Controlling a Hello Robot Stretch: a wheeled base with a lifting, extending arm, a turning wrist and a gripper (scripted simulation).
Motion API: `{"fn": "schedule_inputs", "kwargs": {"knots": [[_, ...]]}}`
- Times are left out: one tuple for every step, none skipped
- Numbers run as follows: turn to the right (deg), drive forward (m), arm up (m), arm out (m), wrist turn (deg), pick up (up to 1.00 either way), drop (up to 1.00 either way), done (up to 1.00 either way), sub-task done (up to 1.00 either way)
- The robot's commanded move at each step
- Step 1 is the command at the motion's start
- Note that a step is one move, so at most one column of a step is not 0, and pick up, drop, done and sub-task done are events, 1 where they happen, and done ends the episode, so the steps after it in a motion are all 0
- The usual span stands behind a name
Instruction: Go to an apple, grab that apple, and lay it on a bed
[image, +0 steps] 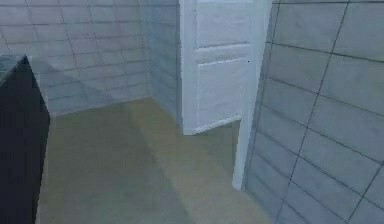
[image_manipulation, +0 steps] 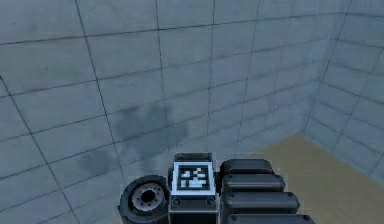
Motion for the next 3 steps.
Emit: {"fn": "schedule_inputs", "kwargs": {"knots": [[0.0,1.00,0.00,0.00,0.0,0.00,0.00,0.00,0.00],[-9.0,0.00,0.00,0.00,0.0,0.00,0.00,0.00,0.00],[0.0,0.25,0.00,0.00,0.0,0.00,0.00,0.00,0.00]]}}
